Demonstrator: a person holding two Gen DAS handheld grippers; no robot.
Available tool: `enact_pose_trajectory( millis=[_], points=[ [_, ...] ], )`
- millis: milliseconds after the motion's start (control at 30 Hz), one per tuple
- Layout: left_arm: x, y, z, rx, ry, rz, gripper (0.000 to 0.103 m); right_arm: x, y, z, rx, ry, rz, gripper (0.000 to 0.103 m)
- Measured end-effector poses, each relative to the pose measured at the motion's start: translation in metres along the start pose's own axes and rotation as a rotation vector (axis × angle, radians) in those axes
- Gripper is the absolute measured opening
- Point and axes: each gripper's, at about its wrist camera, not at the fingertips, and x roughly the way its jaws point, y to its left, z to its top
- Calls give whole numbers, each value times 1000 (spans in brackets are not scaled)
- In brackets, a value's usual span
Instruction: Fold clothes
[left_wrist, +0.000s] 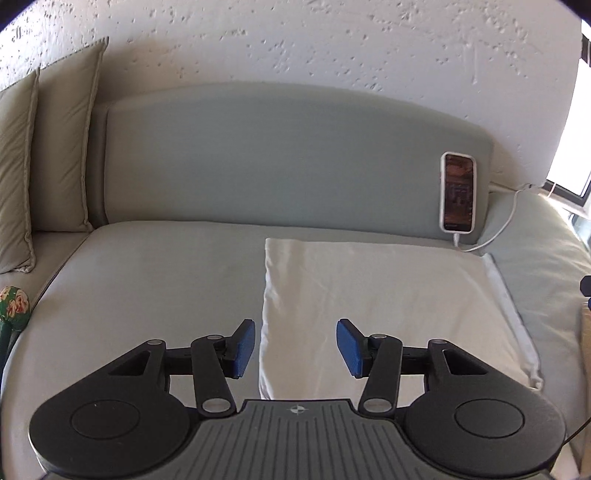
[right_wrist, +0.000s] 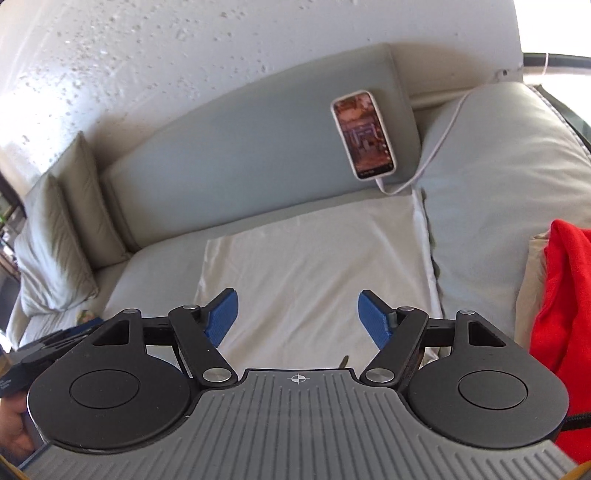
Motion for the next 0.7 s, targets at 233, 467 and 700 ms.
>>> enact_pose_trajectory(
  millis=[233, 467, 700],
  points=[
    [107, 29, 18, -121, 33, 62, 51, 113, -47, 41, 72, 50, -171, 67],
    [195, 34, 37, -103, 85, 33, 49, 186, -118, 73, 125, -27, -249, 53],
    [234, 54, 52, -184, 87, -119, 44, 231, -165, 88, 194, 3, -141, 16]
  ],
)
